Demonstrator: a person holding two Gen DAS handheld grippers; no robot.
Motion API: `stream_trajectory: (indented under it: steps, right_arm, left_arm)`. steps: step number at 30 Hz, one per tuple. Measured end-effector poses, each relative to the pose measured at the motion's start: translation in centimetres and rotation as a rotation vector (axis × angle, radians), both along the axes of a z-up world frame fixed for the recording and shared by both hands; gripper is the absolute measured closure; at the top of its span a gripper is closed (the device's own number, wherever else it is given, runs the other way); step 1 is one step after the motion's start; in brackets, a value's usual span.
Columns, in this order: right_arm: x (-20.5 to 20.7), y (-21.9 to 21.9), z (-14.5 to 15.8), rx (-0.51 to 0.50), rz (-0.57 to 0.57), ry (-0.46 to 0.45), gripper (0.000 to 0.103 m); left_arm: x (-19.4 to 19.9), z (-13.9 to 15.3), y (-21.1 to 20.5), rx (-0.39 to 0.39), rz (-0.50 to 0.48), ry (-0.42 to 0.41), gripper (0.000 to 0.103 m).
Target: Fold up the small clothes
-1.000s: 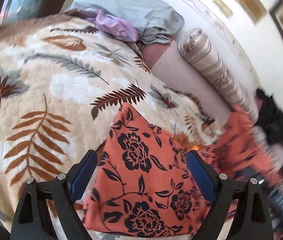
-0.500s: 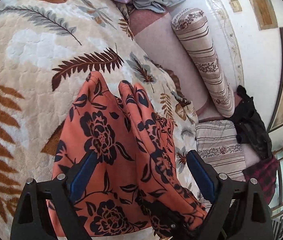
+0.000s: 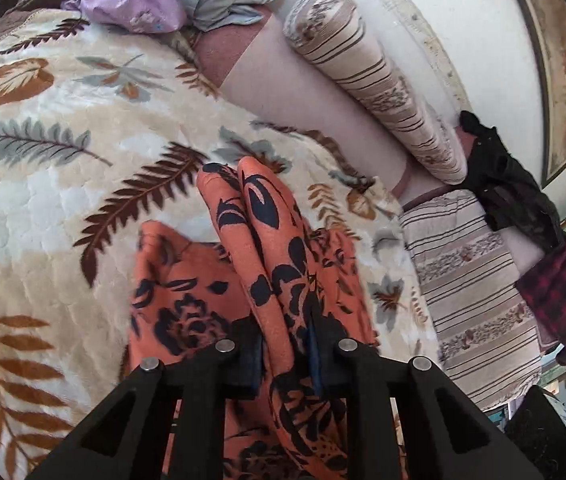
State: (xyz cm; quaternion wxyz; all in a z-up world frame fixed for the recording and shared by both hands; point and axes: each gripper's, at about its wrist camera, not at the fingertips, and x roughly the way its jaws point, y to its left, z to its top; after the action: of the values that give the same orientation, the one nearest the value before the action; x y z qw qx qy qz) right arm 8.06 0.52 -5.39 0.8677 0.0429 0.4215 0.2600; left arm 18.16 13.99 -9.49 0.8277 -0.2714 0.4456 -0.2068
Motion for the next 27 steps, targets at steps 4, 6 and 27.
stream_trajectory:
  steps: [4, 6, 27]
  right_arm:
    - [1.1, 2.8, -6.0, 0.013, 0.047, 0.173, 0.069]
    - [0.3, 2.5, -6.3, 0.04, 0.034, 0.13, 0.067]
    - [-9.5, -16.7, -6.1, 0.359, -0.259, 0.219, 0.028]
  left_arm:
    - [1.4, -6.9, 3.1, -0.009, 0.051, 0.18, 0.082]
    - [1.1, -6.3, 3.7, -0.041, 0.063, 0.172, 0.082]
    - [-8.4, -2.6, -0.9, 0.435, 0.037, 0.112, 0.068]
